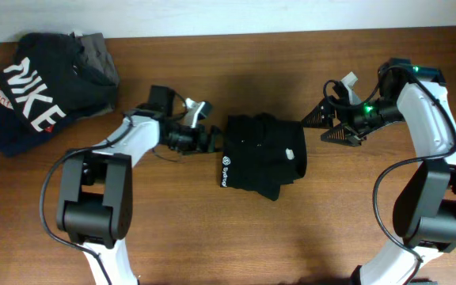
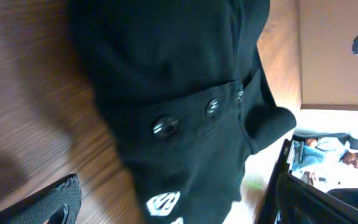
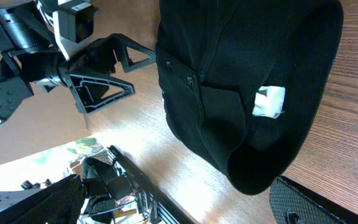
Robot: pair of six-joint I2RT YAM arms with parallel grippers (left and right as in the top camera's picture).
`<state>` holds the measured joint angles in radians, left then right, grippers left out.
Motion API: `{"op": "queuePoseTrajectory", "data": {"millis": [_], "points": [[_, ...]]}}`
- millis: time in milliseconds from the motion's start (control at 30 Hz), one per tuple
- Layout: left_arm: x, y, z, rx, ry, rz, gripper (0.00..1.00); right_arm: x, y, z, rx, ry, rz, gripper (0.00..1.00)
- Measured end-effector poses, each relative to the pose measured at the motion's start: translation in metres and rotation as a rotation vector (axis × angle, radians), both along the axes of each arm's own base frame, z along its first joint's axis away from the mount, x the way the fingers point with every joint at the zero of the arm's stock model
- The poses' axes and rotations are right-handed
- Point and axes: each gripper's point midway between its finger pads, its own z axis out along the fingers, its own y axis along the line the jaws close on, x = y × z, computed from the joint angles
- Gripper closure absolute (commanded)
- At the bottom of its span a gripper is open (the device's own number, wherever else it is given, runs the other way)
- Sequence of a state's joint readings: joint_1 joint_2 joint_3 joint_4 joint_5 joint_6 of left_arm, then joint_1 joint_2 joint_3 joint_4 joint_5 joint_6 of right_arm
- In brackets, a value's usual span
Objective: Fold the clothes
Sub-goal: 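Move both grippers to the bundle's left and right sides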
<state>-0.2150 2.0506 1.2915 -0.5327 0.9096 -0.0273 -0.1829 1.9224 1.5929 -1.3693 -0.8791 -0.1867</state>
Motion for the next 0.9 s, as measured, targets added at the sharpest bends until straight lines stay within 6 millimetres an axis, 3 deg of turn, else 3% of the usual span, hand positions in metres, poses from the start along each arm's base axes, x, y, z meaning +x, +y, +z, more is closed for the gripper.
{"op": "queuePoseTrajectory", "data": {"millis": [167,500,900], "points": [[-0.006,-0.015,-0.004,0.032,0.012,-0.011,0.01,-0.006,-0.005,-0.003,-0.027,0.032,-0.001,0.01],[0.002,-0.014,-0.014,0.044,0.013,0.017,0.01,-0.010,-0.009,-0.008,-0.065,0.051,0.007,0.01],[-0.002,-0.033,-0.017,-0.051,0.057,-0.013,0.04,-0.010,-0.009,-0.009,-0.068,0.051,0.008,0.01]]}}
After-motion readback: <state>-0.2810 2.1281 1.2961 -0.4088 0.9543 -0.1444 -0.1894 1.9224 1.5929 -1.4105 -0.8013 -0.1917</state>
